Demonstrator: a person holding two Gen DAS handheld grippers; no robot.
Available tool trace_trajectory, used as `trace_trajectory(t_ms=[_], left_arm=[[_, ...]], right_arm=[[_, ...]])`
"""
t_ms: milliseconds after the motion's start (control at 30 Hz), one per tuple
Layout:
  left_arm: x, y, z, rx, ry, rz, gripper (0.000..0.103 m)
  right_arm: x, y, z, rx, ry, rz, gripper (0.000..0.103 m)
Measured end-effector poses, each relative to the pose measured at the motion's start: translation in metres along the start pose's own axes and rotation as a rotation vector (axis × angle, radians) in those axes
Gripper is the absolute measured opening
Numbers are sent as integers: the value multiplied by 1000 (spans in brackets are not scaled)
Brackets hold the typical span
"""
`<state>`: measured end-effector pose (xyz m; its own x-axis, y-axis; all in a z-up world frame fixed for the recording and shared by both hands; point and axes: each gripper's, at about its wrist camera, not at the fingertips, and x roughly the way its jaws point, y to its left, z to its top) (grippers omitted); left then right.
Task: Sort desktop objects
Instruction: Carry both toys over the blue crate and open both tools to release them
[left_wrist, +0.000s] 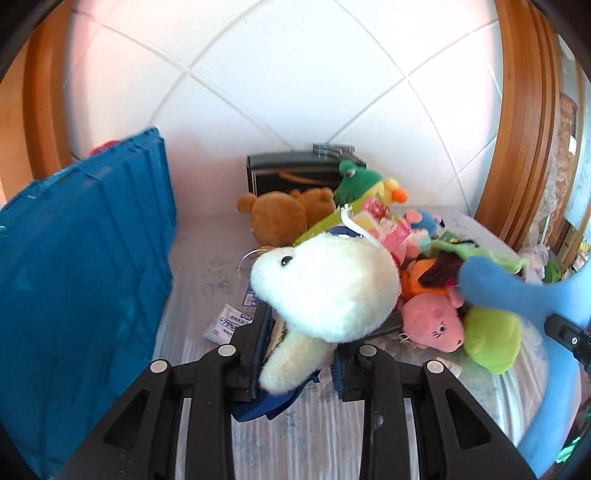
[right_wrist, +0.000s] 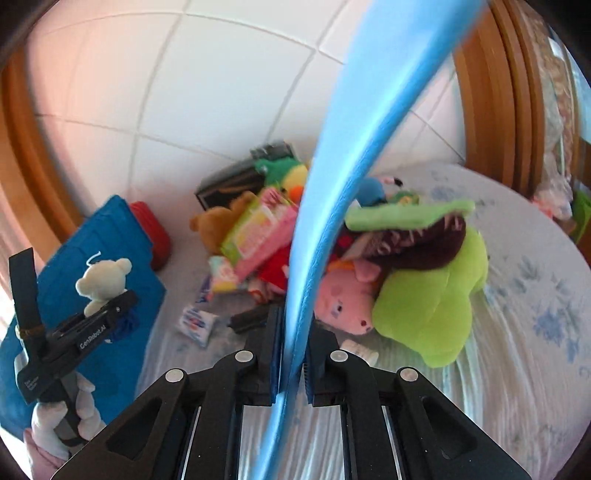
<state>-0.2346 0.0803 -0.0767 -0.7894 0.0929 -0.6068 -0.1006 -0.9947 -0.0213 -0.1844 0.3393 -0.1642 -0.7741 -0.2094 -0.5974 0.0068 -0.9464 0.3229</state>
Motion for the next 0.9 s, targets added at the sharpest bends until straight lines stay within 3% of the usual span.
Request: trace_trajectory(t_ms=[267,567,900], left_arm=[[-68,14,17,-23,-112,59,28],[-119,41,38,-67,-203,132,28],[-200,115,64,-113,-313,313,28]], right_arm=[[-34,35,19,-97,-81,84,8],[-59,88,43,-227,-173,159,8],[-93,204,88,-398,-322,311,8]])
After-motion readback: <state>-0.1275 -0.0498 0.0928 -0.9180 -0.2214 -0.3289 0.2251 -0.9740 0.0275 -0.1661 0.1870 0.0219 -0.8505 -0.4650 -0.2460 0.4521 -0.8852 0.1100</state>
